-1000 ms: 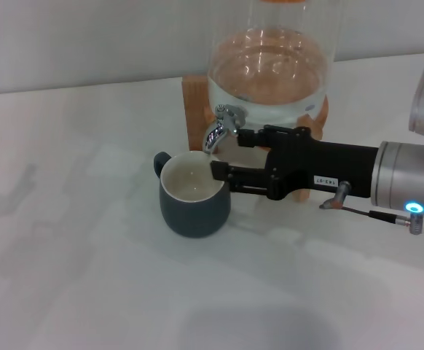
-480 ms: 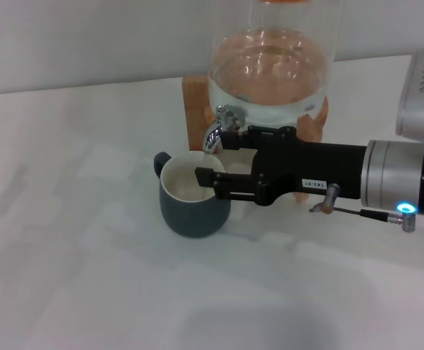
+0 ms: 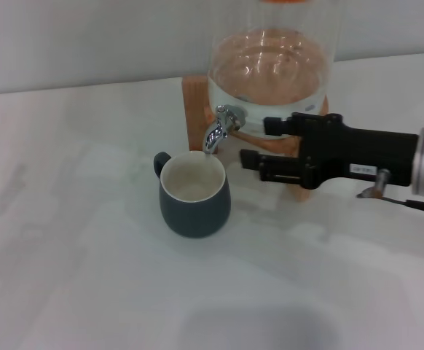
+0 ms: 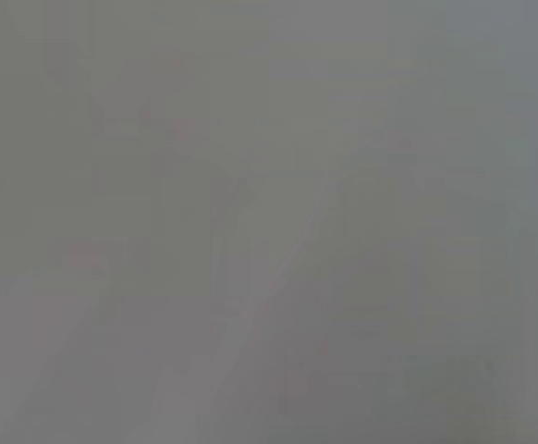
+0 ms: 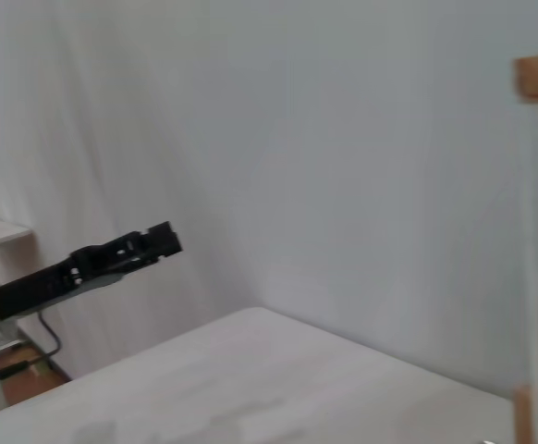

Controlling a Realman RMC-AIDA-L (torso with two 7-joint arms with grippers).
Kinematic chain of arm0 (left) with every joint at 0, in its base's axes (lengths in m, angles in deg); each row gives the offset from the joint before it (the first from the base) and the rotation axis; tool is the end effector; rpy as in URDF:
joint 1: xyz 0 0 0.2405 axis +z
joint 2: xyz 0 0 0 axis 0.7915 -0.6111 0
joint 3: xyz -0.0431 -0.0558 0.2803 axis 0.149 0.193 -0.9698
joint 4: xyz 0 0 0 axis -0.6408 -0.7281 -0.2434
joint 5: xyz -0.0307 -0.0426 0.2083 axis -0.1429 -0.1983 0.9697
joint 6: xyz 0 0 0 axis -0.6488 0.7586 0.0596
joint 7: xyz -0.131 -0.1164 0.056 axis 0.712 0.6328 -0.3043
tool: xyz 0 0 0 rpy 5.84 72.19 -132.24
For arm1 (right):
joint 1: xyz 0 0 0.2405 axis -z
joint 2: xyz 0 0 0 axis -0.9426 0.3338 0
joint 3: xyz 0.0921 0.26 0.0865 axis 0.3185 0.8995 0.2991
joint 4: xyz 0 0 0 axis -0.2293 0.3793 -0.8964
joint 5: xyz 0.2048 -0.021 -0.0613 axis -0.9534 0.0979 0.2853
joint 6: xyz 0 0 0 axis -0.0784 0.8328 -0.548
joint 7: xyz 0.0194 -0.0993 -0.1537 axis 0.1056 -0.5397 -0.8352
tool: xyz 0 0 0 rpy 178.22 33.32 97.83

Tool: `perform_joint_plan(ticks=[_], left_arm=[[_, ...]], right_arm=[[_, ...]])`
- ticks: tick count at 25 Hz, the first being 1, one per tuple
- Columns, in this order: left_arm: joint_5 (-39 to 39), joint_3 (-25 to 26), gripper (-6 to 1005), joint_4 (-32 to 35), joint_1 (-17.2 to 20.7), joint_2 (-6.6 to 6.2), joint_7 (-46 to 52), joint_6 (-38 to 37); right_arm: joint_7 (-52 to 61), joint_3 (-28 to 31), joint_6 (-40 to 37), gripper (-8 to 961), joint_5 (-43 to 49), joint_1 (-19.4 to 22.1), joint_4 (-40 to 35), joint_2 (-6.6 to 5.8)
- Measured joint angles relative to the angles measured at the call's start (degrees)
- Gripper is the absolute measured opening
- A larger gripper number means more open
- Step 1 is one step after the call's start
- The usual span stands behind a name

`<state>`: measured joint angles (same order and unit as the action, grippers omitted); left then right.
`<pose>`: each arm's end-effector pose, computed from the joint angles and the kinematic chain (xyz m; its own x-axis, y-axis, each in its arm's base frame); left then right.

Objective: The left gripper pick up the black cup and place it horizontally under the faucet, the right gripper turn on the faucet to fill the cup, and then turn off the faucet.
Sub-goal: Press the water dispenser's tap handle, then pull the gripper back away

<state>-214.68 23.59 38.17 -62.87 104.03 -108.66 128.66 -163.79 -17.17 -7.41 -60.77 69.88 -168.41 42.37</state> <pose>-0.3282 0.3581 0.0423 0.3872 0.0143 0.9219 0.8240 -0.4538 -0.3391 0.2056 0.3181 -0.0138 0.7575 -0.2595 -0.5991 -0.5205 -0.7940 -0.3140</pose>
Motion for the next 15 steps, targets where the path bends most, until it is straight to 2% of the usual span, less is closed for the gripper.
perform_joint_plan(ticks=[4, 11, 15], left_arm=[[0.0, 1.1, 889, 0.0, 0.0, 0.30, -0.1, 0.2], [0.1, 1.2, 889, -0.2, -0.9, 0.41, -0.2, -0.5], [0.2, 1.2, 889, -0.6, -1.7, 0.28, -0.2, -1.3]], right_arm=[[0.0, 0.7, 0.9, 739, -0.2, 0.7, 0.2, 0.05], [0.3, -1.8, 1.4, 737, -0.7, 1.0, -0.6, 0.09], [2.8, -2.9, -0.3, 727, 2.1, 1.3, -2.5, 0.11]])
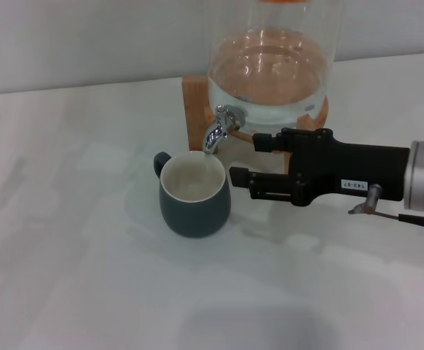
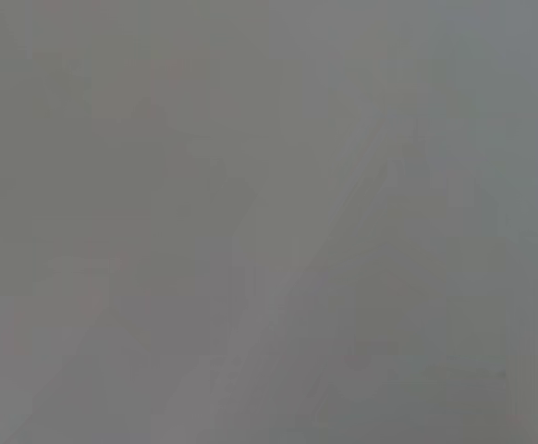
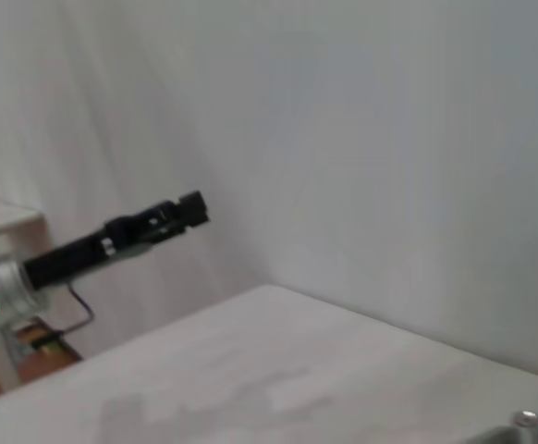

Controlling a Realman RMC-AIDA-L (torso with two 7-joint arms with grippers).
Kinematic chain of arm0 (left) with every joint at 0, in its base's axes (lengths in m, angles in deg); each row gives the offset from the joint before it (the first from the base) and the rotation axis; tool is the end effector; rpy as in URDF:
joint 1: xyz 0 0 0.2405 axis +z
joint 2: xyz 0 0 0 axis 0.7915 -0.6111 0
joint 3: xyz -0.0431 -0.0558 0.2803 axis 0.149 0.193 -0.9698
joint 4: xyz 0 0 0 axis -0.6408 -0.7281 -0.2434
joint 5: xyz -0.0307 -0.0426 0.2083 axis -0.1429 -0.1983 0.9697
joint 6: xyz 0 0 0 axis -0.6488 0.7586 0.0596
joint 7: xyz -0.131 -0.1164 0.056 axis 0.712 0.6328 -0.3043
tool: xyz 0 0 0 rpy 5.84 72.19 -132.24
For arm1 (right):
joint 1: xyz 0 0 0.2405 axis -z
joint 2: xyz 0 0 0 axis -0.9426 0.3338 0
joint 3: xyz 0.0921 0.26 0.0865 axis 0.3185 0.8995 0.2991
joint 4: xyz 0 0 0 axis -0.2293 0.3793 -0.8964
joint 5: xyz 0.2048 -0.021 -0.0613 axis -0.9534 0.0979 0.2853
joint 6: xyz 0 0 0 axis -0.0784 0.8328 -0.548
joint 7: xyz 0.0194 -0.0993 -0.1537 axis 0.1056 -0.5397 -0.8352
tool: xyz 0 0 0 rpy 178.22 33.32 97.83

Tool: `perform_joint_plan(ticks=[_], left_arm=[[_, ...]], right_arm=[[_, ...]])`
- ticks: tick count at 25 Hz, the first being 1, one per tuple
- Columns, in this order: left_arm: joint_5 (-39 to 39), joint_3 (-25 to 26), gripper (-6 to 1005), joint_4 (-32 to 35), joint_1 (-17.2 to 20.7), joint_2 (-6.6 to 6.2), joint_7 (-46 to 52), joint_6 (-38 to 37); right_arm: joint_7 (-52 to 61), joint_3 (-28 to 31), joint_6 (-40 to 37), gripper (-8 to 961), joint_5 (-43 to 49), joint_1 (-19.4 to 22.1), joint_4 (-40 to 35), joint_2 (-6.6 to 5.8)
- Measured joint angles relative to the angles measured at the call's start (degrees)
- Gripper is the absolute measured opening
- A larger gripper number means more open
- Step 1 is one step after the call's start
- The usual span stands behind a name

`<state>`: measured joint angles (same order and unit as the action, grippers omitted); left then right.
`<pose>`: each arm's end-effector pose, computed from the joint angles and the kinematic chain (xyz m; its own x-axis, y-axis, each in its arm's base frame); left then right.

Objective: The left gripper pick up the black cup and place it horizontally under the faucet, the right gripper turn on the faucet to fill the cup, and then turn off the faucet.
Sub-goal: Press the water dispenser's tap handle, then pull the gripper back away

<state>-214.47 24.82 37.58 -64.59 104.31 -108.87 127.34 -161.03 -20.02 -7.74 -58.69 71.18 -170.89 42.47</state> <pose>-0.3255 0.3687 0.0431 0.3852 0.0073 0.9228 0.8291 -0.4419 -0.3425 0.1989 0.3068 -0.0249 0.7630 -0.2858 -0.5798 -0.5186 -0.8061 -0.2852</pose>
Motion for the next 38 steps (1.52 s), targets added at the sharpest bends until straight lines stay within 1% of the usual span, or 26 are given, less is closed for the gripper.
perform_joint_plan(ticks=[5, 7, 10, 12, 19, 23, 26, 32, 38], left_arm=[[0.1, 0.0, 889, -1.1, -1.2, -0.33, 0.0, -0.4], [0.1, 0.0, 889, -1.7, -1.7, -0.59, 0.0, -0.6], [0.2, 0.0, 889, -2.0, -2.0, -0.73, 0.0, -1.4], [0.3, 0.0, 889, -2.1, -2.4, -0.74, 0.0, -1.8], [0.9, 0.0, 889, -2.5, -2.8, -0.83, 0.0, -2.0], [0.9, 0.1, 889, -2.5, -2.6, -0.83, 0.0, -2.0], [0.9, 0.2, 889, -2.5, -2.5, -0.77, 0.0, -2.0], [0.9, 0.2, 889, -2.5, -2.5, -0.74, 0.1, -1.6], [0.9, 0.2, 889, -2.4, -2.2, -0.74, 0.2, -1.3]], right_arm=[[3.7, -3.0, -6.0, 707, 7.9, 2.8, -5.6, 0.40], [4.1, -3.8, -7.0, 699, 9.2, 3.7, -7.2, 0.51], [4.0, -4.4, -7.0, 680, 9.0, 3.9, -7.5, 0.42], [3.6, -4.5, -6.5, 658, 8.7, 3.6, -7.5, 0.38], [1.6, -4.5, -4.7, 665, 6.8, 1.1, -4.6, 0.21], [-0.6, -4.2, -2.0, 669, 2.8, -0.9, -1.5, 0.12], [-1.9, -4.4, -1.0, 672, 0.9, -1.5, -1.0, 0.12], [-2.0, -5.4, -2.2, 673, 0.8, -2.3, -1.4, 0.17], [-1.6, -9.2, -6.6, 673, 1.0, -3.7, -1.9, 0.23]])
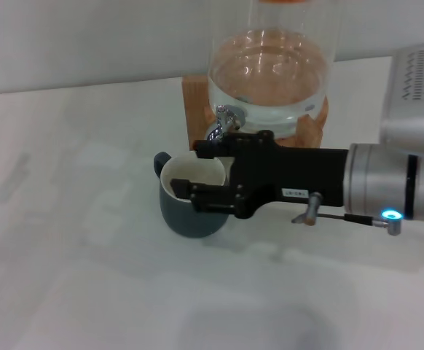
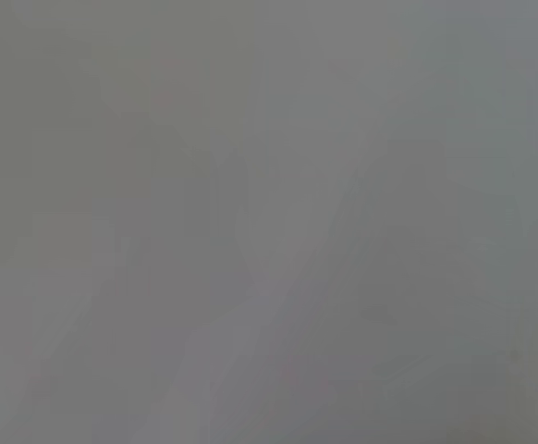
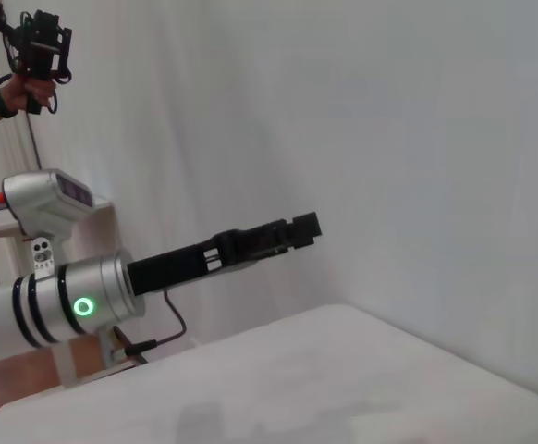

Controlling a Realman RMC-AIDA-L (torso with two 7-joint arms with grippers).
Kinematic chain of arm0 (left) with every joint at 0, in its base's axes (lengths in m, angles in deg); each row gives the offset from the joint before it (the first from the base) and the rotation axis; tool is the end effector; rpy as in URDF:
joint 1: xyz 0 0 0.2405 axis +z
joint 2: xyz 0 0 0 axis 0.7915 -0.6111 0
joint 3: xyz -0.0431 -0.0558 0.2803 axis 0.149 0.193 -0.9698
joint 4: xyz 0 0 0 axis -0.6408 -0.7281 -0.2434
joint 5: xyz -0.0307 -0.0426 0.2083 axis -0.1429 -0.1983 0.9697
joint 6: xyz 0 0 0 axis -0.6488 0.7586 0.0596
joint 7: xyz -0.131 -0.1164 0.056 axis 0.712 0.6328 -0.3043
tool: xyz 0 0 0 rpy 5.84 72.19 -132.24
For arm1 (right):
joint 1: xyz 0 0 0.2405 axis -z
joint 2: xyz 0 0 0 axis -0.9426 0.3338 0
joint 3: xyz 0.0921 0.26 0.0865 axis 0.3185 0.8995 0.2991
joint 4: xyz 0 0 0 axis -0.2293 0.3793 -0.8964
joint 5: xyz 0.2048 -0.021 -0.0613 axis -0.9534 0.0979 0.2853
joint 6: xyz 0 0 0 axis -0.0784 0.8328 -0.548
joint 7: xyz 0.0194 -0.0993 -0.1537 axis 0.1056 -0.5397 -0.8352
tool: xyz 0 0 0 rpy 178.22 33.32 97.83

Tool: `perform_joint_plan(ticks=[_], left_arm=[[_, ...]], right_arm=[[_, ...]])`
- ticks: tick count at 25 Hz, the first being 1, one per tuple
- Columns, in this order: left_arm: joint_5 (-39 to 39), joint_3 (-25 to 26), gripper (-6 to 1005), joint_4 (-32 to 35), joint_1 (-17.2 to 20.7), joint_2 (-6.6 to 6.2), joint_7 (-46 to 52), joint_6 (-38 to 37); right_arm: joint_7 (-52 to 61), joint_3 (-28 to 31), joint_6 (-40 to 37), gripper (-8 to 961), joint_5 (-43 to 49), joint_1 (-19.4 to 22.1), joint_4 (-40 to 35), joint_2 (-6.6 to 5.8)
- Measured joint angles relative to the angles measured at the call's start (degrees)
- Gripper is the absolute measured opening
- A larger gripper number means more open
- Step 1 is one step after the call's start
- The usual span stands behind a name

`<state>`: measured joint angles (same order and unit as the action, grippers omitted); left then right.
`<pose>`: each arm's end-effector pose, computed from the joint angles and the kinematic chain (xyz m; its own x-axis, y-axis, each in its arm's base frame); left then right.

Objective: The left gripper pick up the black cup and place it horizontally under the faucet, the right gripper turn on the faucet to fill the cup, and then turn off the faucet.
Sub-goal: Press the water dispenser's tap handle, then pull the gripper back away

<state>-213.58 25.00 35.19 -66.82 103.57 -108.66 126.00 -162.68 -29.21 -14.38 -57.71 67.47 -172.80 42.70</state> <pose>-0.3270 0.3793 0.0383 0.3929 0.0393 0.9187 0.8333 -0.4377 -0.3377 0.1551 0.3078 -0.0574 0.8098 -0.1904 -0.5549 -0.3995 -0.8716 -0.2840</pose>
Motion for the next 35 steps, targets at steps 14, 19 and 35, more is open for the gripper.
perform_joint_plan(ticks=[14, 19, 35], left_arm=[[0.0, 0.0, 889, 0.0, 0.2, -0.09, 0.0, 0.0], [0.0, 0.0, 890, 0.0, 0.3, -0.09, 0.0, 0.1], [0.0, 0.0, 889, 0.3, 0.3, -0.09, 0.1, 0.3]], right_arm=[[0.2, -2.3, -6.3, 672, 0.4, -1.0, 0.7, -0.15], [0.2, -2.1, -6.5, 672, 0.4, -1.3, 1.3, -0.16], [0.2, 0.3, -6.1, 672, 0.4, -0.7, 2.0, -0.33]])
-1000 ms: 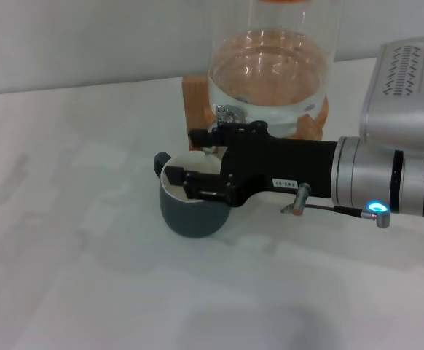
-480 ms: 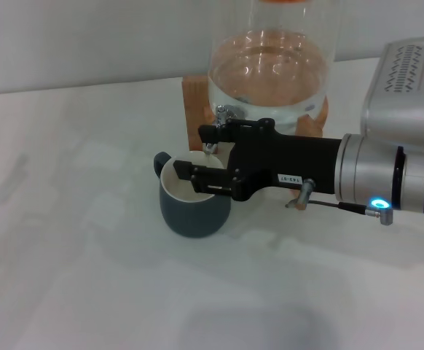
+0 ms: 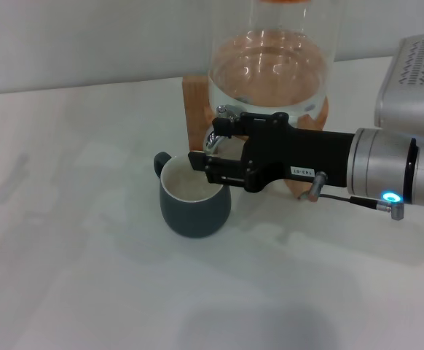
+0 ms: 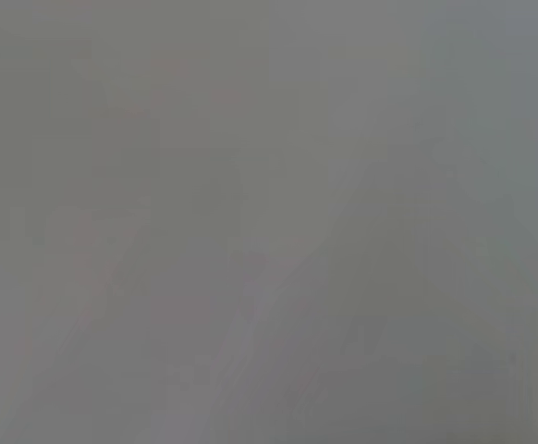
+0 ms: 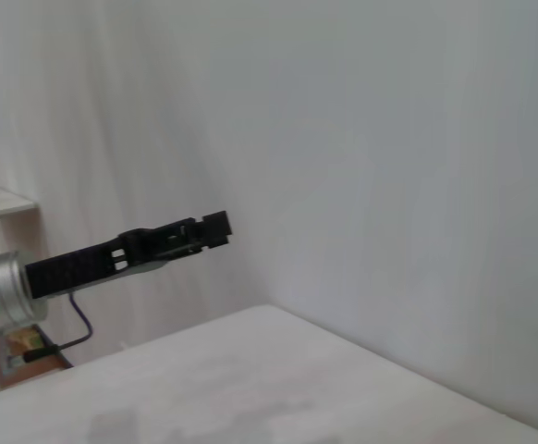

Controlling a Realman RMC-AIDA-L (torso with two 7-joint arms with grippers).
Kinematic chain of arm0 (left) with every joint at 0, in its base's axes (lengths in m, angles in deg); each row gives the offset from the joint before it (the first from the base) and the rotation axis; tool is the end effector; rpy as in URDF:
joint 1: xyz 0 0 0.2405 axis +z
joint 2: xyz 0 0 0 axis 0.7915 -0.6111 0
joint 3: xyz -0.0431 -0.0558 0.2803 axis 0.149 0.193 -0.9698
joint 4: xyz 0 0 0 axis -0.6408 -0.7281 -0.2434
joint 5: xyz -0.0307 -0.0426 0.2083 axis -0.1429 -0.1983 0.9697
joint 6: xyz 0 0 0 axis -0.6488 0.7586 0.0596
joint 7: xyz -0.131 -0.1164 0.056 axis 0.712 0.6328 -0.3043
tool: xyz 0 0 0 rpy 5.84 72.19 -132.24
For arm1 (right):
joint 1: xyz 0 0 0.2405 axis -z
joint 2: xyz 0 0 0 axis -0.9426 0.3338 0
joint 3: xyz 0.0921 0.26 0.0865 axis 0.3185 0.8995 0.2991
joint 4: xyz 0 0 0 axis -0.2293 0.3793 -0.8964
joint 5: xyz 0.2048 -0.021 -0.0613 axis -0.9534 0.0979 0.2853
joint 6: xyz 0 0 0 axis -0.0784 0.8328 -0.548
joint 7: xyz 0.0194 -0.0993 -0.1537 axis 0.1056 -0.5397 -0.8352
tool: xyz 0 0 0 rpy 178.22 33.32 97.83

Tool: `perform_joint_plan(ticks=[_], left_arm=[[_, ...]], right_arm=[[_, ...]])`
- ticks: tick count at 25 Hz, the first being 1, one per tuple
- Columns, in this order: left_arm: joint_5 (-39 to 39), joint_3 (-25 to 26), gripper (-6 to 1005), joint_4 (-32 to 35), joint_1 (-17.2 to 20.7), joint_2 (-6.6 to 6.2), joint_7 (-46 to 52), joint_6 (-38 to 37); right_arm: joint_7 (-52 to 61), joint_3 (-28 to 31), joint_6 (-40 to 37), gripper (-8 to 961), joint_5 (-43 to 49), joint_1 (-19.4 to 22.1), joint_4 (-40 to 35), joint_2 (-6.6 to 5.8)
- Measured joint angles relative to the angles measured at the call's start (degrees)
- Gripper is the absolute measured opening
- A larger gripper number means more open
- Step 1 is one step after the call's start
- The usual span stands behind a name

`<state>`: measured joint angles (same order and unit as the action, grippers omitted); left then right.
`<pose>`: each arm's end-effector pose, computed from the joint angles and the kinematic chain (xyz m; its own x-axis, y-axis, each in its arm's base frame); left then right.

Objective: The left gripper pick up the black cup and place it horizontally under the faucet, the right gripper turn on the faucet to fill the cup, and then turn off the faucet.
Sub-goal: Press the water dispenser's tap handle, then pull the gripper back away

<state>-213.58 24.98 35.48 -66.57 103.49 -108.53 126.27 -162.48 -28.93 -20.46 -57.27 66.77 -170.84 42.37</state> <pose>-0.3270 0.3781 0.0398 0.3933 0.0362 0.9187 0.8315 -0.4404 -0.3386 0.1687 0.3284 -0.0513 0.8038 -0.1995 -0.5604 -0.4541 -0.8143 -0.3614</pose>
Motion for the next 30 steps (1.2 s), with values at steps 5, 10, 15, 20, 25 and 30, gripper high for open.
perform_joint_plan(ticks=[5, 10, 15, 20, 25, 30], left_arm=[[0.0, 0.0, 889, 0.1, 0.0, 0.00, 0.0, 0.0], [0.0, 0.0, 890, 0.1, -0.2, 0.00, 0.0, 0.0], [0.0, 0.0, 890, 0.1, -0.4, 0.00, 0.0, 0.0], [0.0, 0.0, 890, -0.1, -0.6, 0.00, 0.0, 0.0], [0.0, 0.0, 890, -0.1, -0.6, 0.00, 0.0, -0.2], [0.0, 0.0, 890, -0.2, -0.6, 0.00, 0.0, -0.4]], right_arm=[[0.0, 0.9, 0.2, 671, 0.0, 0.2, 0.4, -0.01], [0.1, 2.0, 0.5, 671, 0.0, 0.5, 0.4, -0.08], [0.1, 2.8, 0.7, 671, 0.1, 0.6, 0.6, -0.09], [0.1, 3.5, 1.0, 671, 0.1, 0.7, 0.9, -0.09], [0.0, 4.1, 1.8, 672, 0.1, 0.7, 1.0, -0.07], [-0.4, 6.5, 9.0, 672, -1.8, 0.7, 0.4, -0.04]])
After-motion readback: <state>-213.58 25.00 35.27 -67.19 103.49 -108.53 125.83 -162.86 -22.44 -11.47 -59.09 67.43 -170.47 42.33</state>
